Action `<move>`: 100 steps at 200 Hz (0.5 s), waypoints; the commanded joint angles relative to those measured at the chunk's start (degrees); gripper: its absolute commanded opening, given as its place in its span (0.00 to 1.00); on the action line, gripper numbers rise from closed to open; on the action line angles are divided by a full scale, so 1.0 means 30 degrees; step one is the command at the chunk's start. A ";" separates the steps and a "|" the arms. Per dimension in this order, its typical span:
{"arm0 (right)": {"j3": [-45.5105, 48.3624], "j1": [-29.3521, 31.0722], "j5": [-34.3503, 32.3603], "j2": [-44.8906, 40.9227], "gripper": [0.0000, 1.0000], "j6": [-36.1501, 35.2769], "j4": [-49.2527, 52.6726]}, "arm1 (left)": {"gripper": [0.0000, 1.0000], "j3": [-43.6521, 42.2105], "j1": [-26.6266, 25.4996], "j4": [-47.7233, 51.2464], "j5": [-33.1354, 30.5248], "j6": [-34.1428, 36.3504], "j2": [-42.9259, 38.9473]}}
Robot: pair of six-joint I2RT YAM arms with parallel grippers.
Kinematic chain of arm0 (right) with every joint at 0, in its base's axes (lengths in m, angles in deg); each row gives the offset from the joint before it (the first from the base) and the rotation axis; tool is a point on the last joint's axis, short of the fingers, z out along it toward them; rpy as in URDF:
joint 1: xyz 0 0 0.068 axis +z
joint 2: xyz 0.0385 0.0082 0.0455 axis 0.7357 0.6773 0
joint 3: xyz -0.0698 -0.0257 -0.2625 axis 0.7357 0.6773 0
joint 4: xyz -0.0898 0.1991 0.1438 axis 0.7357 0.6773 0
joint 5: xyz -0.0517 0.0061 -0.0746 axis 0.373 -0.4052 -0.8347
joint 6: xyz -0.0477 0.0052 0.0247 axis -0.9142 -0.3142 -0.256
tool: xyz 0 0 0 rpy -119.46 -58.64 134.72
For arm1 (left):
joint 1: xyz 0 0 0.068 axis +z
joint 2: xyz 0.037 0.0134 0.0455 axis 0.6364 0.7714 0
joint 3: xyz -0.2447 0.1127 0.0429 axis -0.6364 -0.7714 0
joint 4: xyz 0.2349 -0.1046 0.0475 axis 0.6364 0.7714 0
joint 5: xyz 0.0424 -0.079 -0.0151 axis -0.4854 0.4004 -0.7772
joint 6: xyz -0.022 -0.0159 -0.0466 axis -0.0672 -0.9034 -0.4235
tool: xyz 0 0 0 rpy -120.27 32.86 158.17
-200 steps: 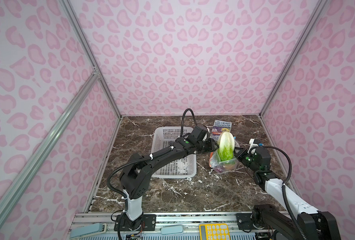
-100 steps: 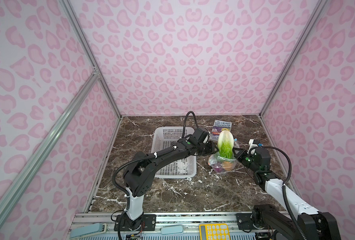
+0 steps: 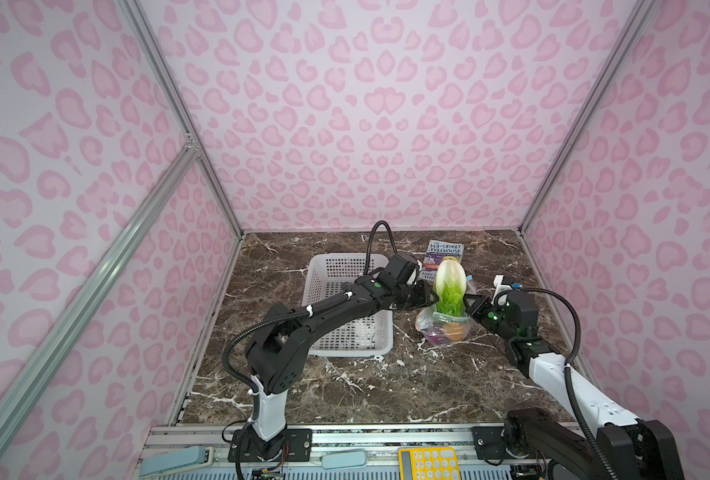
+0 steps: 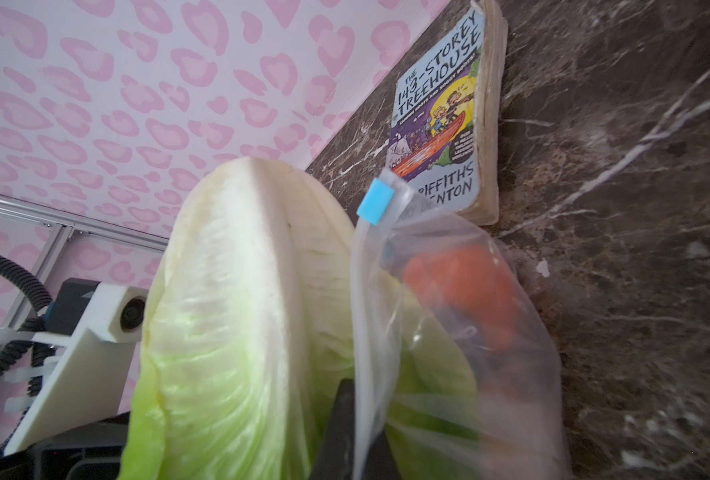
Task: Place the food in the zip-top bag and seal the zipper
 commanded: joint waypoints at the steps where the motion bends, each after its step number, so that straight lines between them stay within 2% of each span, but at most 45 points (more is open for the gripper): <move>1: -0.0465 0.0800 -0.0063 -0.0037 0.00 -0.0852 0.0589 | 0.39 0.0475 -0.0190 -0.0363 0.0494 -0.0134 -0.0256; 51: -0.2214 0.3099 -0.0767 0.0995 0.00 -0.2087 0.1352 | 0.39 -0.0153 -0.0192 -0.0407 0.0255 -0.0048 -0.1331; 100: -0.3966 0.4824 -0.0592 0.2786 0.00 -0.2877 0.1620 | 0.40 -0.2295 -0.0192 -0.0196 -0.0597 0.0184 -0.3514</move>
